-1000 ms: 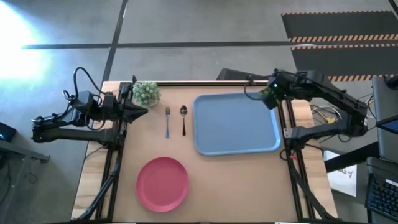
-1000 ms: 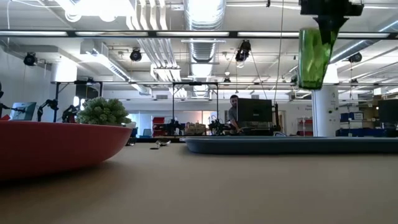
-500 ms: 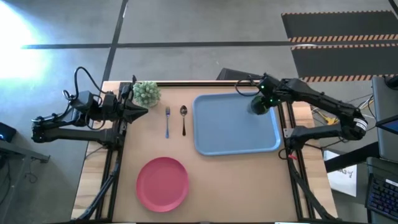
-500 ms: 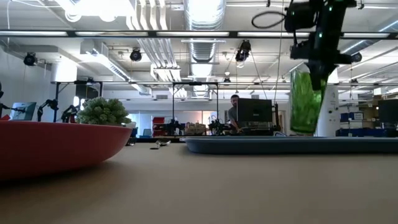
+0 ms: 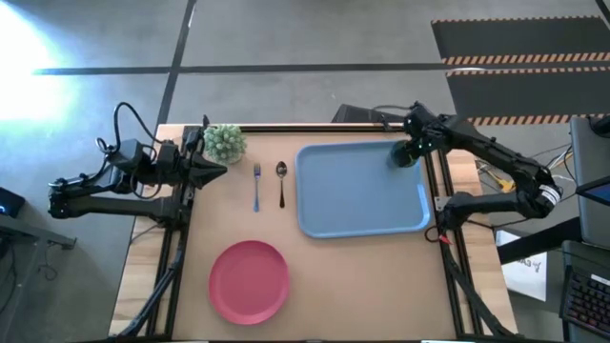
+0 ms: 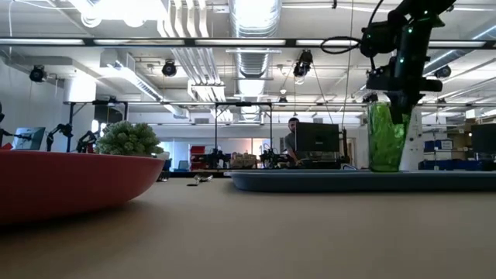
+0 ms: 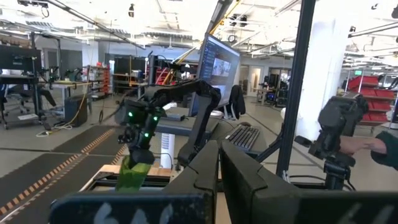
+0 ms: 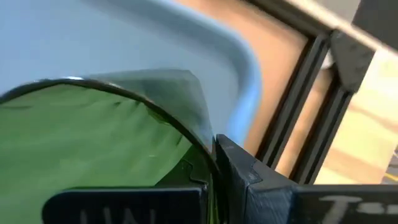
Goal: Pick and place plate/cup/fork/spoon on tray
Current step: Put the green cup on the blue tray
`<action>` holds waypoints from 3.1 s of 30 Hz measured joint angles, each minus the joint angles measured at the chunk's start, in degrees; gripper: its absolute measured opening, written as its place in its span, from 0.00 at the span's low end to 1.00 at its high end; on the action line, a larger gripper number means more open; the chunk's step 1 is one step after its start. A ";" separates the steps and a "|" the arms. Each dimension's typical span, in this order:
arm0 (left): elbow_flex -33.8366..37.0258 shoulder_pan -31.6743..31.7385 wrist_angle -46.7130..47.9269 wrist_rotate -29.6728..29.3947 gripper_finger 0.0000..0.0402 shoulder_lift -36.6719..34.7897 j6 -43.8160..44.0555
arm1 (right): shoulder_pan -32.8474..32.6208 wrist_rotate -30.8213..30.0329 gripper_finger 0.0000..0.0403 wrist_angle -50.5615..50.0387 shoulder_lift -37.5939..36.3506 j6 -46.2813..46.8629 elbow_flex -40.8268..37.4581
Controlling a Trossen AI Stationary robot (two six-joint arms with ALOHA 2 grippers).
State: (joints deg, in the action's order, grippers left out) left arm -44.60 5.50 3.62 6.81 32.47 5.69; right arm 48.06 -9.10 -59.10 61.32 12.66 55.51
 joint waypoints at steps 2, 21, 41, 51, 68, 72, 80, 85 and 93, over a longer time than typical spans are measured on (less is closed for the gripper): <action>0.00 -0.02 0.00 0.00 0.00 0.02 -0.01 | 1.72 2.68 0.02 1.80 0.15 -0.74 0.74; 0.00 -0.01 0.02 0.00 0.00 0.02 -0.04 | 7.14 9.57 0.02 0.28 6.58 -4.66 1.50; 0.00 -0.02 0.02 0.00 0.00 0.00 -0.09 | 7.12 8.00 0.02 -11.27 7.42 -5.26 11.23; 0.00 0.00 0.02 0.00 0.00 0.00 -0.07 | 7.12 7.63 0.02 -12.74 10.29 -6.28 11.77; 0.00 -0.02 0.02 0.00 0.00 0.00 -0.07 | 7.12 7.69 0.02 -12.55 11.91 -6.77 11.77; 0.00 -0.01 0.02 0.00 0.00 -0.01 -0.07 | 7.12 7.80 0.02 -12.42 12.68 -6.94 11.73; 0.00 -0.01 0.04 0.00 0.00 0.00 -0.07 | 7.12 7.70 0.02 -11.79 14.94 -7.52 11.55; 0.00 0.00 0.04 0.00 0.00 0.00 -0.07 | 7.12 7.62 0.05 -10.05 15.67 -8.08 11.53; 0.00 -0.02 0.04 -0.02 0.00 0.00 -0.07 | 7.12 7.58 0.19 -9.10 14.40 -8.35 11.51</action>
State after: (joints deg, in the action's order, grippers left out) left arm -44.60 5.48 3.66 6.79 32.47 5.63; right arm 55.18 -1.52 -68.21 75.72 4.32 67.02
